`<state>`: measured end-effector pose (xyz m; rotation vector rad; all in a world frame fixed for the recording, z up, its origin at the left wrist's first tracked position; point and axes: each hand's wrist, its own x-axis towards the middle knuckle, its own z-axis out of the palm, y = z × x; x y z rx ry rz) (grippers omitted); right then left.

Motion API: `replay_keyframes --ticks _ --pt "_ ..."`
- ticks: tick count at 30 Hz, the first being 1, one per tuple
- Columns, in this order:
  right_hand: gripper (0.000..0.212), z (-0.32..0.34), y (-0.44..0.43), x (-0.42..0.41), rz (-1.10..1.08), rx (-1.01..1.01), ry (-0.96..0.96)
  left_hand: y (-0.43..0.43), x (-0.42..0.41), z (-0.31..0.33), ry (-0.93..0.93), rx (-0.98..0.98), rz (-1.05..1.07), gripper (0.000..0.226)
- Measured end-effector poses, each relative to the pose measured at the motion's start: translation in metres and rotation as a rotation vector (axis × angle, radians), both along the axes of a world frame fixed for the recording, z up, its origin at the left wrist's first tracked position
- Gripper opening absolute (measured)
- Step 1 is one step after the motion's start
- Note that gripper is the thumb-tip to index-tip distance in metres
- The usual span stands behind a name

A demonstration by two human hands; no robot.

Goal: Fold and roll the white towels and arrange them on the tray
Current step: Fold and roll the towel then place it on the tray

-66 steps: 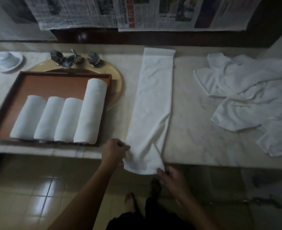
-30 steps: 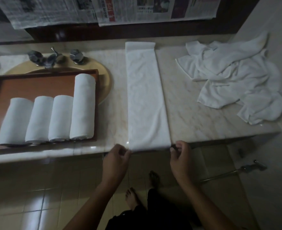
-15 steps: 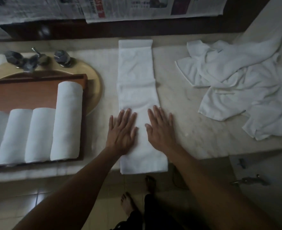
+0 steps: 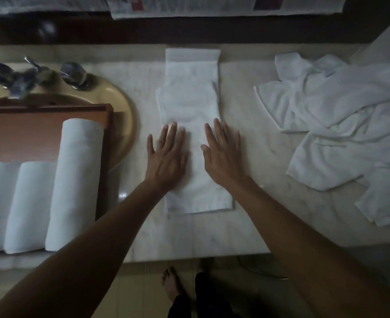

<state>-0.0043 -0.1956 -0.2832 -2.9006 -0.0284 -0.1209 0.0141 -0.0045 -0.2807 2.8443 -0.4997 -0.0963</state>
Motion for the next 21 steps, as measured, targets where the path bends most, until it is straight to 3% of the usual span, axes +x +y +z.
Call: replay_keyframes --ticks 5,10,13,17,21 --pt "0.059 -0.01 0.017 -0.066 0.02 0.014 0.0 -0.004 -0.057 -0.008 0.003 -0.031 -0.068 0.062" --pt "0.061 -0.011 -0.026 -0.083 -0.11 -0.088 0.078 0.046 -0.049 -0.008 0.02 0.024 0.064 0.065" --pt "0.059 -0.002 -0.029 -0.108 -0.071 0.02 0.025 0.042 -0.071 0.01 -0.015 -0.027 0.103 0.066" --pt "0.056 -0.014 0.005 -0.157 0.171 0.093 0.002 0.004 -0.146 0.012 -0.028 -0.118 -0.115 0.06" --pt "0.063 -0.012 0.012 -0.193 0.212 -0.014 0.093 0.026 -0.198 -0.008 0.045 -0.065 -0.202 0.061"
